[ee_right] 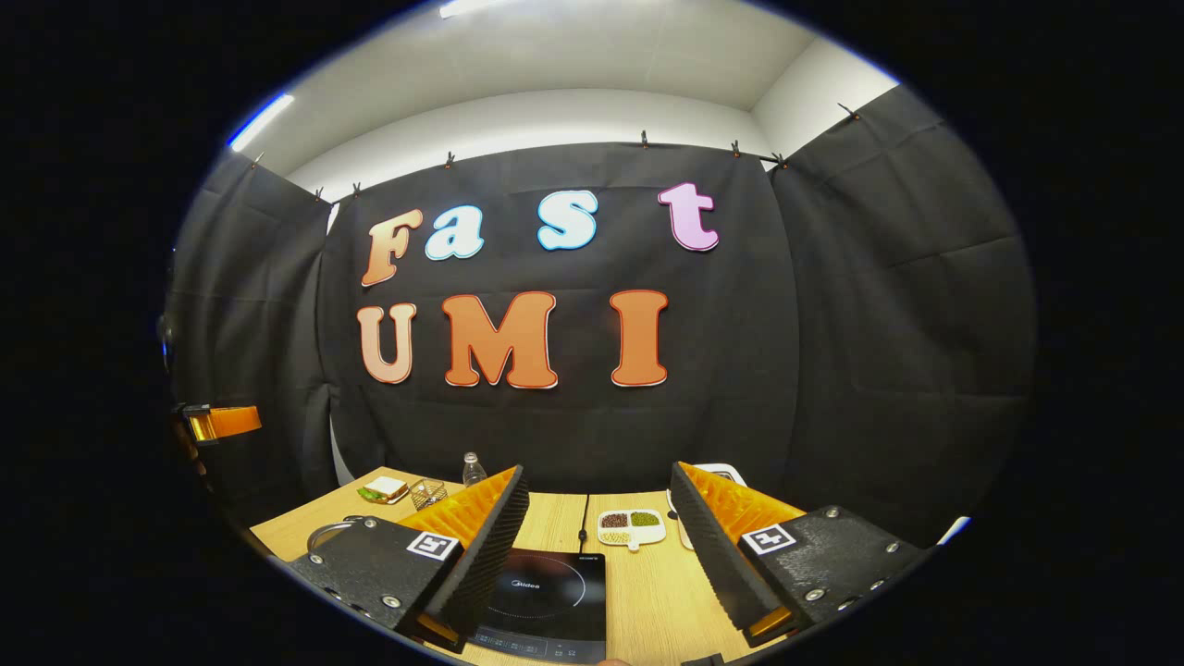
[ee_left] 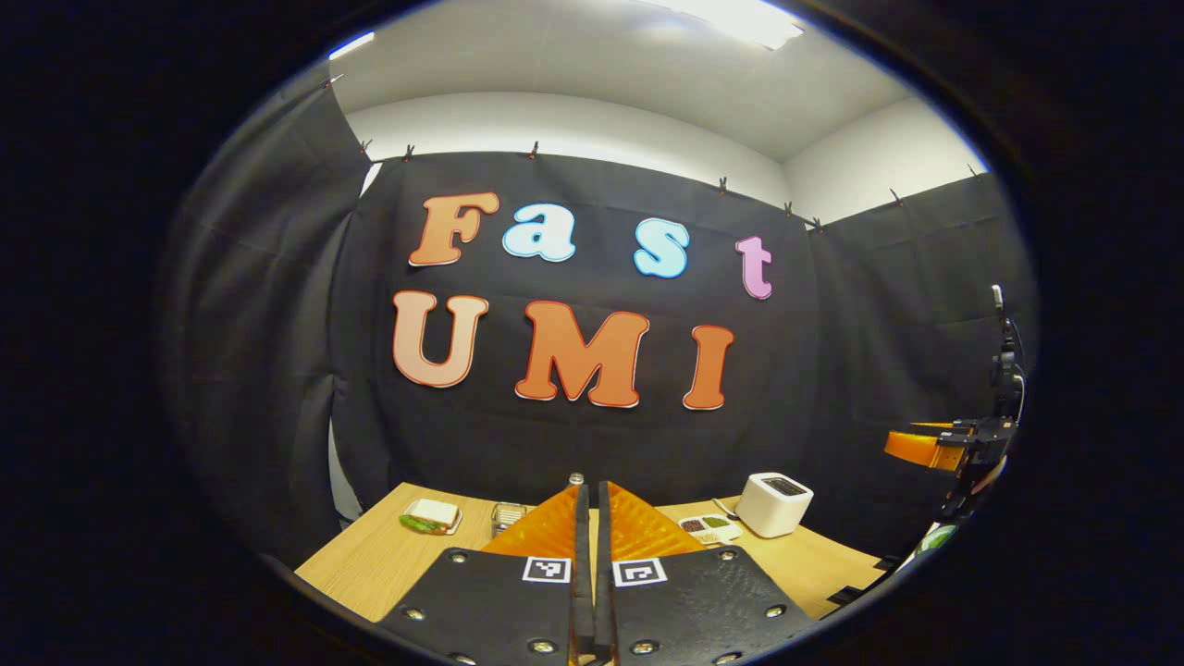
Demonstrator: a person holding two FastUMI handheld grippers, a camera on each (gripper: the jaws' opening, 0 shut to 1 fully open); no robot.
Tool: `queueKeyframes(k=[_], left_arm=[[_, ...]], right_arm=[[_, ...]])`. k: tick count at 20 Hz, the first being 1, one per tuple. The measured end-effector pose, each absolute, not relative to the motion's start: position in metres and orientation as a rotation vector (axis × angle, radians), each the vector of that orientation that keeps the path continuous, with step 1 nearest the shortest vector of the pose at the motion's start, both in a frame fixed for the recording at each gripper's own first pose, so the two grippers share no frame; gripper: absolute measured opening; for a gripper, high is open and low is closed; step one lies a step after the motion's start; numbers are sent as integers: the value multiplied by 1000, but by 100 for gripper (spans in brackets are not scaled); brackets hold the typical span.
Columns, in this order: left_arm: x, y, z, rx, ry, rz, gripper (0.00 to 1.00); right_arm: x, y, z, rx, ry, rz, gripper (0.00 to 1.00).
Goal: First push the handle of the pot to place it horizontally, then grasp the pot with both hands and set it on the induction cooktop.
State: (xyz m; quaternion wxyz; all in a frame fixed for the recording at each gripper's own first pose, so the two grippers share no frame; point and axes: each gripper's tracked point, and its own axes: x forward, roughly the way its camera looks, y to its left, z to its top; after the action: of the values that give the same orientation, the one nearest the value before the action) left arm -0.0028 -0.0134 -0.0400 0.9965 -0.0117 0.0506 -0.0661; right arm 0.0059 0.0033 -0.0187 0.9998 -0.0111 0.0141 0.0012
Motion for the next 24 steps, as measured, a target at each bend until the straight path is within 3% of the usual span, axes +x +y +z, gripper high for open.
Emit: queueKeyframes(k=[14, 15, 16, 24], left_arm=[[-34, -20, -138, 63, 311, -211, 2], [-38, -21, -146, 75, 324, -216, 2], [-43, -23, -154, 79, 344, -228, 2], [-86, -34, -229, 121, 525, -308, 3]], right_arm=[[10, 18, -23, -23, 42, 25, 96], [10, 19, -24, -24, 44, 27, 100], [9, 19, -24, -24, 45, 29, 96], [11, 23, -25, -26, 55, 42, 96]])
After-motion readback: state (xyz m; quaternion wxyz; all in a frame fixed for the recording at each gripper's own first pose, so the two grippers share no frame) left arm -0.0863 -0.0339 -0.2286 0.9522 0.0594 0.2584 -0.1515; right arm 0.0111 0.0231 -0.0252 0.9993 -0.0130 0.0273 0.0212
